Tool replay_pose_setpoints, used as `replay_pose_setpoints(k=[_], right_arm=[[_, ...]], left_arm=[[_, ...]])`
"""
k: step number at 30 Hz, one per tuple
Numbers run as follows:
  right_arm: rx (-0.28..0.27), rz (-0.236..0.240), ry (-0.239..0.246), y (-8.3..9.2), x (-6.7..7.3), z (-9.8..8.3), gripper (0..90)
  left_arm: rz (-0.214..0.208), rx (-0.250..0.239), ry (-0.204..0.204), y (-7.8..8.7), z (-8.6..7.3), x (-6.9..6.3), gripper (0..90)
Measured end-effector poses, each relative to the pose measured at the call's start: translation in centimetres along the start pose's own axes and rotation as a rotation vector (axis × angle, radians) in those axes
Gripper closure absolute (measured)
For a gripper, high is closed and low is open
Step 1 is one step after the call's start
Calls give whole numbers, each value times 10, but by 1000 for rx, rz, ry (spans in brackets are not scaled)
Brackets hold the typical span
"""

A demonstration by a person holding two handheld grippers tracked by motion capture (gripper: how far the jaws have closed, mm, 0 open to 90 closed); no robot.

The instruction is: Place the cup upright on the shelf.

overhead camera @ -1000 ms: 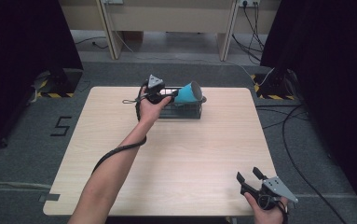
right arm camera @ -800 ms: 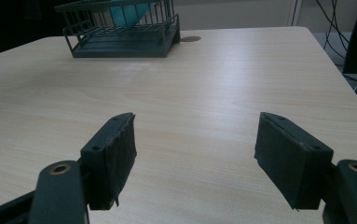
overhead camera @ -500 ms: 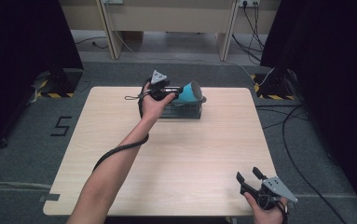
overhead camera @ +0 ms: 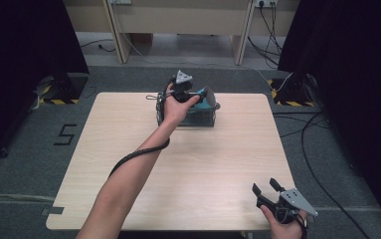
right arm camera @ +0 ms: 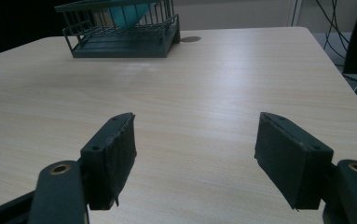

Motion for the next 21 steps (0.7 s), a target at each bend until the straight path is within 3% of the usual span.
replay_pose_setpoints(k=[3, 6, 12, 21], right_arm=[[-1, 0, 4, 0, -1, 0, 295], [-2, -1, 3, 0, -1, 0, 295], [1, -3, 2, 1, -2, 0, 295], [2, -3, 10, 0, -2, -1, 295]], left_arm=[[6, 8, 0, -5, 3, -3, 257], [29, 39, -28, -9, 4, -4, 283], [51, 80, -28, -14, 1, -3, 347], [58, 117, -38, -15, -2, 0, 377]])
Point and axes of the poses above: each handheld gripper's, and its own axes: y roughly backward along the jaws, z roughly out of its top, x roughly to its left, the point moved 9 cm from there along -y, roughly forward along the jaws, and after that the axes turned 5 degrees about -x, right-handed, at the moved point
